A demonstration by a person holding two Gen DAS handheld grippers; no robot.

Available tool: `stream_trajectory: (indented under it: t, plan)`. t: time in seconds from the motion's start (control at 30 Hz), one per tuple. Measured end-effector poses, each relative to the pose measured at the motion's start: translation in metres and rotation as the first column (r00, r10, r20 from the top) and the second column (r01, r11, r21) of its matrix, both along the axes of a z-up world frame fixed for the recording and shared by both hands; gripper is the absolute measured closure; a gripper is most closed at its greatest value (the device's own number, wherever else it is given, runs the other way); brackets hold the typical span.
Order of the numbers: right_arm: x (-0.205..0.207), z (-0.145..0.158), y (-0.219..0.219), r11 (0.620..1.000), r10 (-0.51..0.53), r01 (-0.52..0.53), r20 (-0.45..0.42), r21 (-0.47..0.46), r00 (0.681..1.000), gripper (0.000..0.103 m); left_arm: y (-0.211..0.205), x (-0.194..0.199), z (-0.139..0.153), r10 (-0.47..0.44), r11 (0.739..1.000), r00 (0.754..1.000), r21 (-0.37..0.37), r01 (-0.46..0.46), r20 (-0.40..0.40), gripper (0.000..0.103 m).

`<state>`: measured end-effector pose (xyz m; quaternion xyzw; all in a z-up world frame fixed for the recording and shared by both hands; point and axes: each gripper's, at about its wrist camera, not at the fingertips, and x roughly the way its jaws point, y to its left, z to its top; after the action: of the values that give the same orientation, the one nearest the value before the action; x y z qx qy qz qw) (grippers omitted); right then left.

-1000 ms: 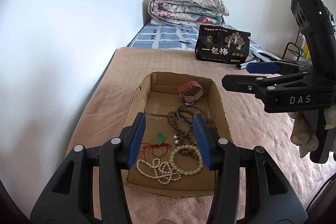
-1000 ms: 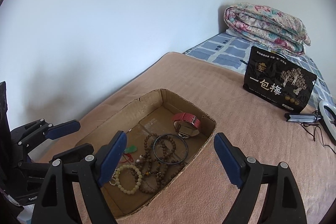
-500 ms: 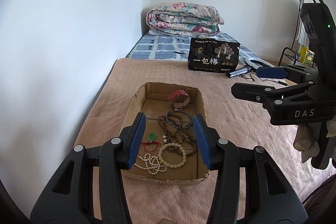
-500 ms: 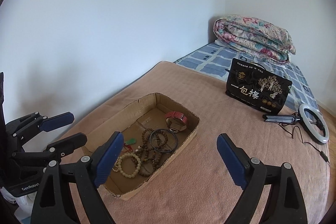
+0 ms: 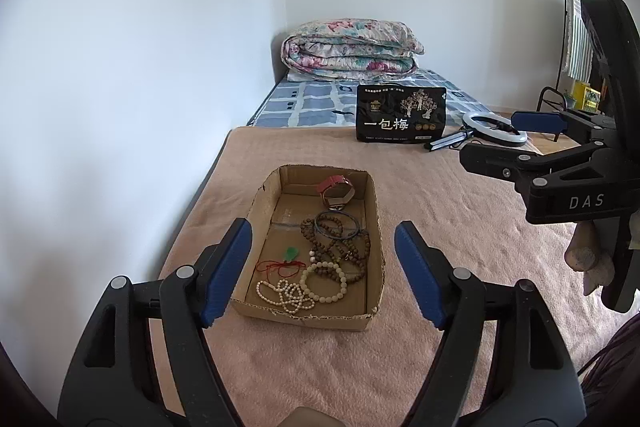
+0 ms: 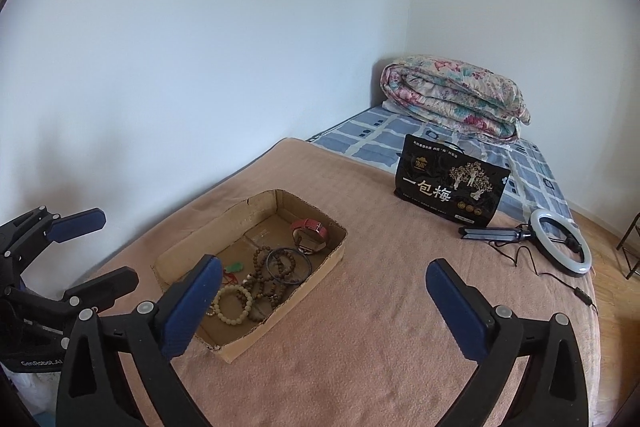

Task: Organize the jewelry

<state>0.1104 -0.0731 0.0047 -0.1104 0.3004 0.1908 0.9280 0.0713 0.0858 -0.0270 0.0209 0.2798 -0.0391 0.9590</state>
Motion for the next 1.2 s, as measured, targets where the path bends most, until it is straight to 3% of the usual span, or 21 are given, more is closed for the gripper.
stream_trajectory:
  t: [0.43,1.2]
  plan:
    - [-0.013,-0.001,-0.013,0.999,-0.030,0.030,0.008,0.017,1.000,0.000,-0.006,-0.021,0.002,0.032,0.999,0.999,0.010,-0.032,0.003,0.007]
    - [-0.017,-0.001,-0.023,0.999,-0.043,0.043,0.008,0.014,0.999,0.000,-0.005,-0.030,0.010,0.112,0.993,0.993,0.039,-0.113,0.021,0.000]
